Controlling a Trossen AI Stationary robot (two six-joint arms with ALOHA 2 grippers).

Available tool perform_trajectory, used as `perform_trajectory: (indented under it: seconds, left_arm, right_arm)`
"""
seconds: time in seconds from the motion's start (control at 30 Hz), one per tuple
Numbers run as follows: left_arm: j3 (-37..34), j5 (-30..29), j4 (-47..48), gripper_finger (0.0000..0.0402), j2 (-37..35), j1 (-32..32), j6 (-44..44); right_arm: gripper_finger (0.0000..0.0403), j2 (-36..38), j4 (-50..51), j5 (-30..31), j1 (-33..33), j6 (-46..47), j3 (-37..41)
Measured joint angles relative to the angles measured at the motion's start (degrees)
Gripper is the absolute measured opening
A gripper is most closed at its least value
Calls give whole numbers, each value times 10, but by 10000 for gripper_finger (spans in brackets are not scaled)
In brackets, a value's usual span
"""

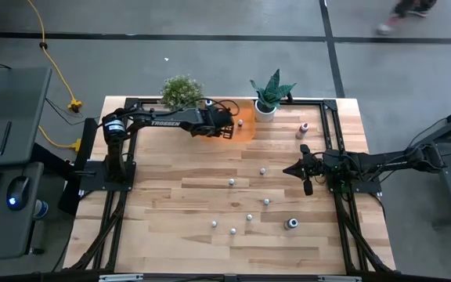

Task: Pick & Place food coloring
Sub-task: Put the left small black bottle into the bin

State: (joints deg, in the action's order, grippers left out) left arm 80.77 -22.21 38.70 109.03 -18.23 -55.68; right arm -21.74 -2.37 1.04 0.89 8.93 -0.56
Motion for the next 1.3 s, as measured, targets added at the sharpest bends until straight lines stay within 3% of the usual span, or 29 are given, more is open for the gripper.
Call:
perform_trajectory:
  seconds: [1.3]
  left_arm:
    - [0,37,3,36,19,-1,3]
  right_arm:
    - [0,0,0,0,0,0,0]
